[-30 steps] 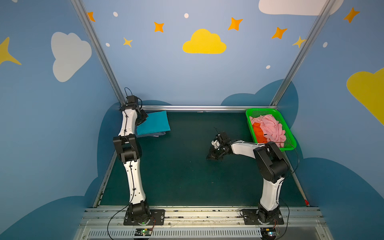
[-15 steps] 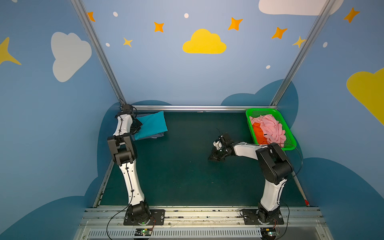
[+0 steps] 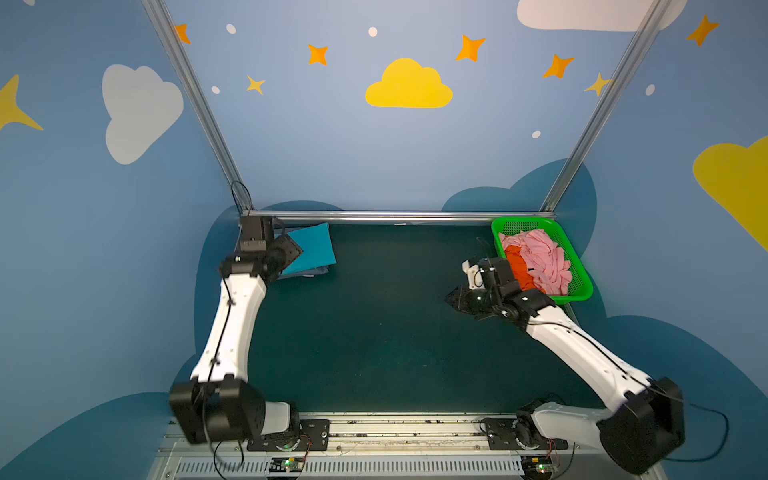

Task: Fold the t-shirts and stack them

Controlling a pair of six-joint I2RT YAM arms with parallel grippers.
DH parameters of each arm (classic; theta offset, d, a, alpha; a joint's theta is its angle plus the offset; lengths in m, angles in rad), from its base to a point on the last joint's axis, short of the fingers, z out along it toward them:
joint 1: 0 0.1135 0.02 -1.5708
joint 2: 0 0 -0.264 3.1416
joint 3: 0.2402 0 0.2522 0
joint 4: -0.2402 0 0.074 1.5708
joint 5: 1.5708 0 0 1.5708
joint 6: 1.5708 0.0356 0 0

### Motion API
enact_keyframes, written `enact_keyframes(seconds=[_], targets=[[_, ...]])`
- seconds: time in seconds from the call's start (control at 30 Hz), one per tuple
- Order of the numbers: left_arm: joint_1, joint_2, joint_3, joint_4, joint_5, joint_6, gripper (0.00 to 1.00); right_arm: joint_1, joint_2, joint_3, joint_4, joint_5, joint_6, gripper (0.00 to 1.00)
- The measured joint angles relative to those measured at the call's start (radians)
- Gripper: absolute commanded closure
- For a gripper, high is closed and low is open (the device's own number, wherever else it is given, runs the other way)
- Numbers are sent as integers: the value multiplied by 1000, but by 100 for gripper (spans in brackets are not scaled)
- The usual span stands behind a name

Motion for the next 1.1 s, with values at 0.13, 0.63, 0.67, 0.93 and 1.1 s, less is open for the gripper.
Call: enact_keyframes(seconds=[0.13, 0.63, 0.67, 0.93, 1.1], targets=[[-35, -212, -275, 100, 19, -44, 0, -10, -248, -94, 69, 127, -85, 40], [-51, -595, -882, 524, -116, -45, 0, -25, -560, -460, 340, 657, -366, 13], [-51, -588, -929, 546, -116, -16, 0, -30, -536, -496, 369, 676, -413, 13], [-57, -615, -1020, 749, -179, 157, 0, -53, -480, -674, 486, 692, -495, 12], [-57, -493, -1034, 916, -225, 273, 0, -106, -443, -731, 610, 682, -523, 12]])
